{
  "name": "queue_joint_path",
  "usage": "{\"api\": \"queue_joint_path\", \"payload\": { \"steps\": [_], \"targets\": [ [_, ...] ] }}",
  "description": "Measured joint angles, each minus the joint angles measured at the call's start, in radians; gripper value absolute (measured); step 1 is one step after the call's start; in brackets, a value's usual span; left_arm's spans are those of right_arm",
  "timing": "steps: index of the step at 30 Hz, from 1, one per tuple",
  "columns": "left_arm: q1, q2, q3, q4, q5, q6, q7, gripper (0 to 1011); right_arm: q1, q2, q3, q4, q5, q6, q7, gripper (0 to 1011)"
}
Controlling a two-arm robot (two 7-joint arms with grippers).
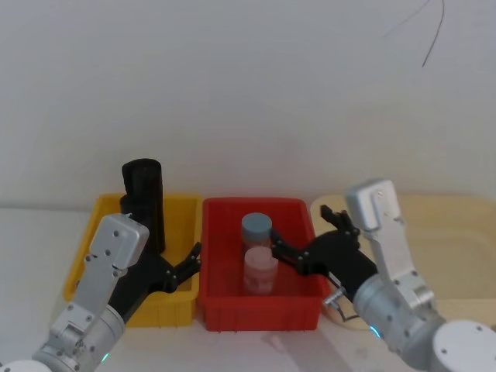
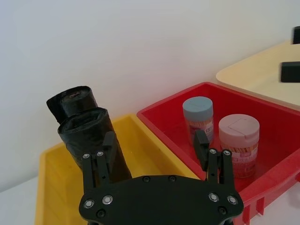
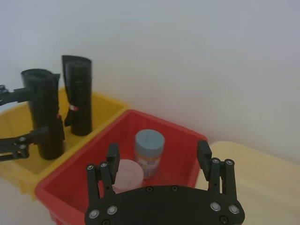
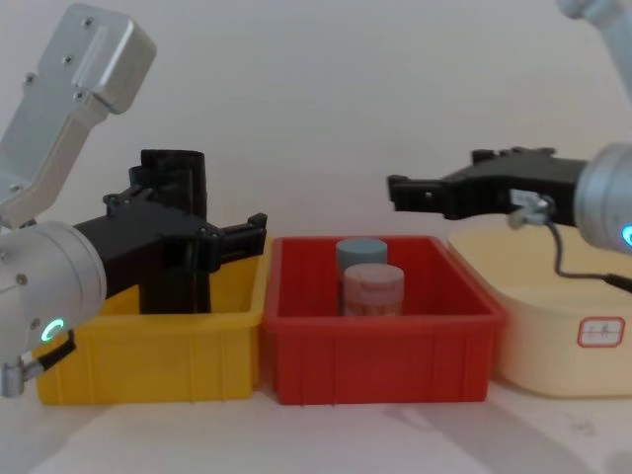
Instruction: Pick up the garbage bag with the one hand and transfer it to the other hand.
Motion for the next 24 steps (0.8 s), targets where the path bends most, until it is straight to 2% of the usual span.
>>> {"api": "queue_joint_path", "payload": {
  "steps": [2, 10, 17, 24],
  "targets": [
    [0.000, 0.000, 0.000, 0.000, 0.000, 0.000, 0.000, 1001, 0.023, -0.001, -0.014, 0.005, -0.009, 0.022, 0.009, 1001],
    [0.000, 0.000, 0.000, 0.000, 0.000, 0.000, 0.000, 1001, 0.127, -0.002, -0.062, 0.031, -0.032, 0.169, 0.082, 1001],
    [0.000, 0.000, 0.000, 0.000, 0.000, 0.000, 0.000, 1001, 0.187, -0.008, -0.082, 0.063, -0.028, 0.273, 0.143, 1001],
    [0.000, 0.000, 0.000, 0.000, 0.000, 0.000, 0.000, 1001, 0.235, -0.018, -0.091, 0.110, -0.012, 0.350, 0.194, 1001]
  ]
}}
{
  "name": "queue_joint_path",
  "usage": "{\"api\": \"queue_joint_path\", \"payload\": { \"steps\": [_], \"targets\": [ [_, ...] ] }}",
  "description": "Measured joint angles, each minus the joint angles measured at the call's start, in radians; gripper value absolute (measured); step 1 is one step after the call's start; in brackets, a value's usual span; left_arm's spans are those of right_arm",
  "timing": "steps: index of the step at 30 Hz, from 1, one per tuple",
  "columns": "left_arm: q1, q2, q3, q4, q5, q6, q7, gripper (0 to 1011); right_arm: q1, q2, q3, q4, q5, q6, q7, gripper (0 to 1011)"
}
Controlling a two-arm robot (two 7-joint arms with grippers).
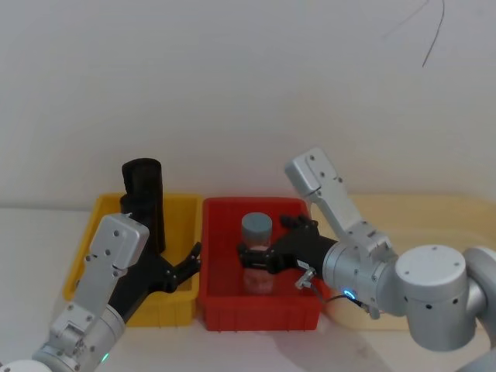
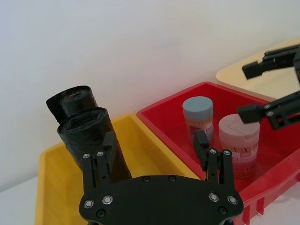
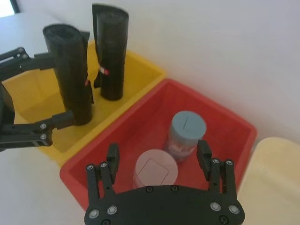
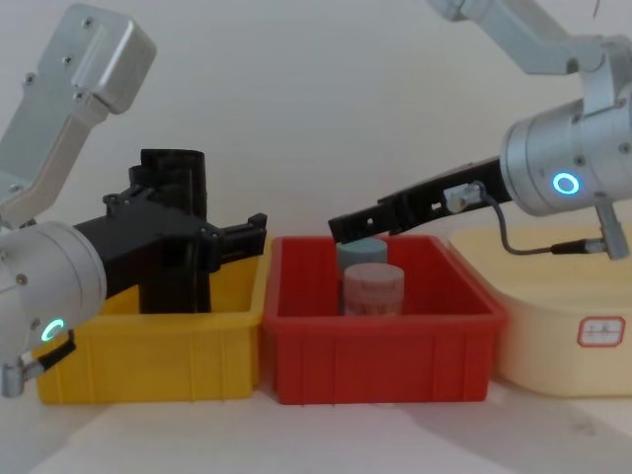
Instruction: Pick up the garbage bag with the one hand and transfer it to the other hand.
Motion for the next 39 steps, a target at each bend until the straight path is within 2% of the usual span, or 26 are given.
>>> {"api": "queue_joint_path", "payload": {
  "steps": [6, 16, 26, 39],
  "targets": [
    [0.000, 0.000, 0.000, 0.000, 0.000, 0.000, 0.000, 1001, 0.041, -0.016, -0.007, 0.069, 0.015, 0.055, 0.046, 1001],
    [0.000, 0.000, 0.000, 0.000, 0.000, 0.000, 0.000, 1001, 0.075, -0.025, -0.011, 0.142, 0.026, 0.096, 0.087, 1001],
    [0.000, 0.000, 0.000, 0.000, 0.000, 0.000, 0.000, 1001, 0.092, -0.024, -0.014, 0.172, 0.030, 0.114, 0.112, 1001],
    [0.000, 0.000, 0.000, 0.000, 0.000, 0.000, 0.000, 1001, 0.101, -0.020, -0.018, 0.197, 0.029, 0.110, 0.124, 1001]
  ]
}}
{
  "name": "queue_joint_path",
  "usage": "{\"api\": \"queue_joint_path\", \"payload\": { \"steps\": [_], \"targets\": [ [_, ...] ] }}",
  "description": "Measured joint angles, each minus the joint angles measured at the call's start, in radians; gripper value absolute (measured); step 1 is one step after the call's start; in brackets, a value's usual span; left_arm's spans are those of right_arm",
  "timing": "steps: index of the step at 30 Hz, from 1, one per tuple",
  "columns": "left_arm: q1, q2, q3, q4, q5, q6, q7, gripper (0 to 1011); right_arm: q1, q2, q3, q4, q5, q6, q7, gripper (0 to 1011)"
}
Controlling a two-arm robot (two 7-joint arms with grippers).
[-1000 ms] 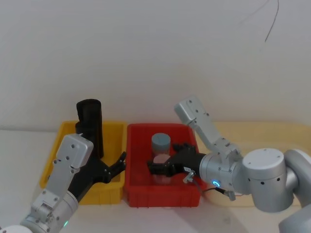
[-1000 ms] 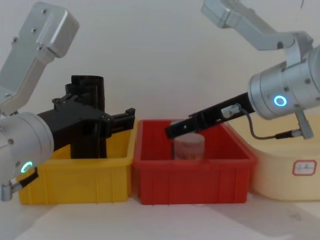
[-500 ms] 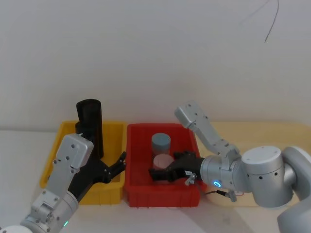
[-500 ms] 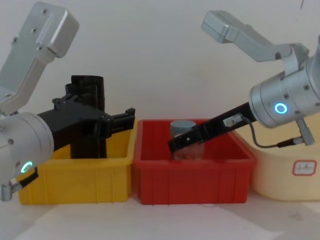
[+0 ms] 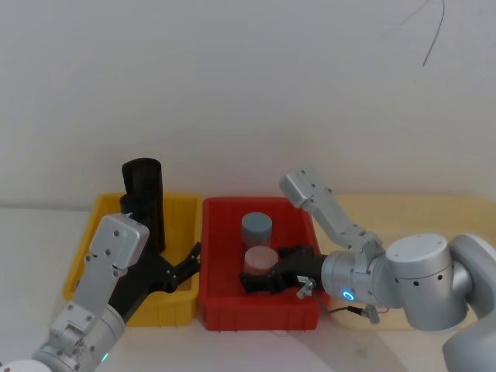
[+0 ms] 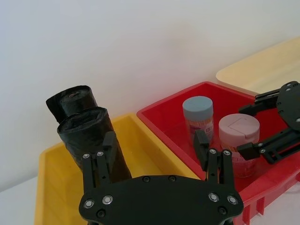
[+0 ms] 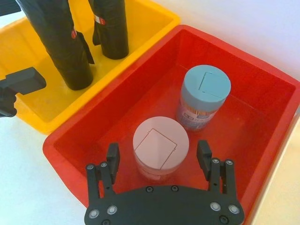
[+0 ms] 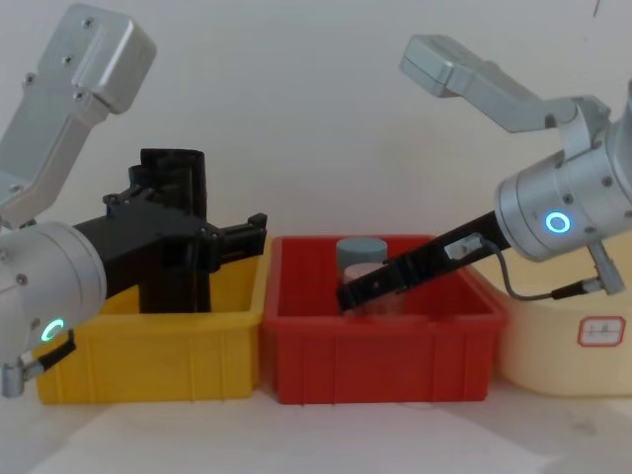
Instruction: Pick up the garbage bag with the one hand and transfer it to the other hand.
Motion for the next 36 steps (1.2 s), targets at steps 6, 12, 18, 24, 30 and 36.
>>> {"api": "queue_joint_path", "payload": {
  "steps": [6, 12, 18, 24, 30, 36],
  "targets": [
    [0.000, 0.000, 0.000, 0.000, 0.000, 0.000, 0.000, 1001, 0.002, 0.000, -0.001, 0.005, -0.001, -0.004, 0.001, 945],
    [0.000, 0.000, 0.000, 0.000, 0.000, 0.000, 0.000, 1001, 0.003, 0.001, -0.001, 0.010, -0.003, -0.007, 0.002, 781],
    [0.000, 0.000, 0.000, 0.000, 0.000, 0.000, 0.000, 1001, 0.003, 0.001, -0.001, 0.012, -0.003, -0.008, 0.003, 645],
    [0.000, 0.000, 0.000, 0.000, 0.000, 0.000, 0.000, 1001, 0.004, 0.001, -0.001, 0.014, -0.004, -0.009, 0.004, 645],
    [0.000, 0.000, 0.000, 0.000, 0.000, 0.000, 0.000, 1001, 0.000, 0.004, 0.002, 0.003, -0.004, -0.011, 0.004, 645],
    [0.000, 0.000, 0.000, 0.000, 0.000, 0.000, 0.000, 1001, -0.019, 0.019, 0.017, -0.054, -0.001, -0.018, -0.001, 646]
  ]
}}
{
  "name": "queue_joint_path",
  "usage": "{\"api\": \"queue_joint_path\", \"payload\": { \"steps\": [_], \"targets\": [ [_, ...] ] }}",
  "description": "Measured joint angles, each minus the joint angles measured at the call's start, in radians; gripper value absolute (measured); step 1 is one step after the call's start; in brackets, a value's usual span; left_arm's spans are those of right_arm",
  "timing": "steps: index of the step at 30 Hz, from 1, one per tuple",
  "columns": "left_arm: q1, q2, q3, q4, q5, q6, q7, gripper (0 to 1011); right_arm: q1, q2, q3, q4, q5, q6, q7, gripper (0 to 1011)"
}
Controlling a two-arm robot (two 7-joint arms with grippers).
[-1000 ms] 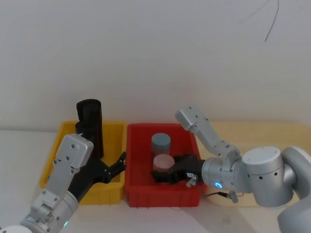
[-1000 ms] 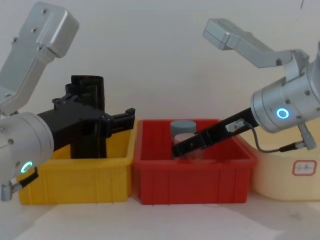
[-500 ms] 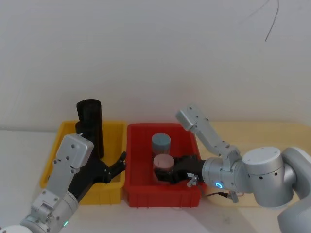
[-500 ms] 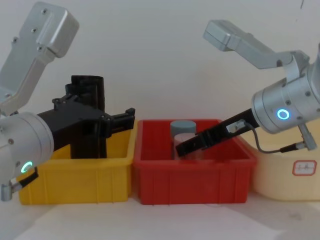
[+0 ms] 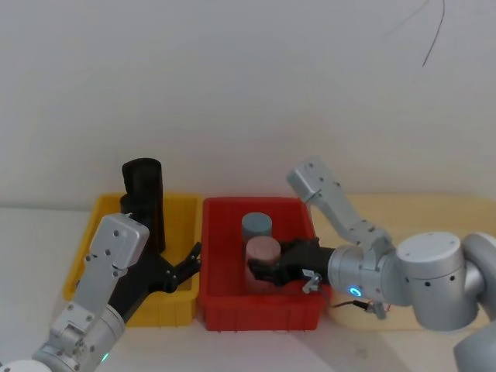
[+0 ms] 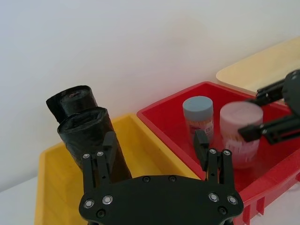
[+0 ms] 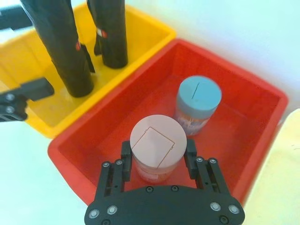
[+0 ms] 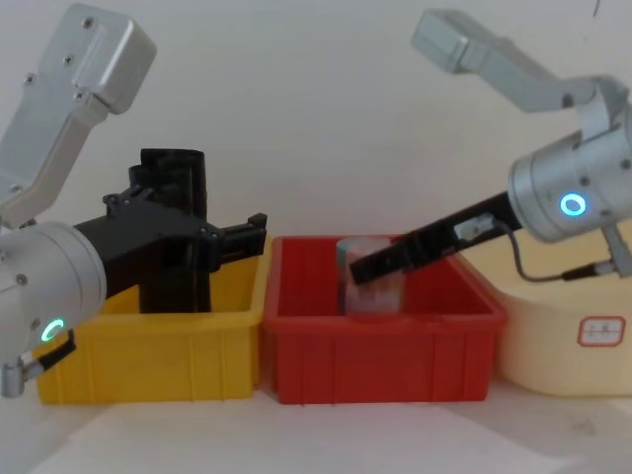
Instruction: Pick up the garbage bag with the one hand and transfer it to the other hand.
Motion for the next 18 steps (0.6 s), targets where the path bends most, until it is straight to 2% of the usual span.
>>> {"api": "queue_joint_path", "payload": {
  "steps": [7, 12, 18],
  "targets": [
    [0.000, 0.000, 0.000, 0.000, 0.000, 0.000, 0.000, 1001, -0.026, 0.022, 0.030, -0.085, 0.010, -0.007, -0.016, 645],
    [0.000, 0.000, 0.000, 0.000, 0.000, 0.000, 0.000, 1001, -0.059, 0.045, 0.075, -0.180, 0.020, -0.016, -0.043, 645],
    [0.000, 0.000, 0.000, 0.000, 0.000, 0.000, 0.000, 1001, -0.092, 0.064, 0.125, -0.259, 0.022, -0.029, -0.078, 645]
  ]
}}
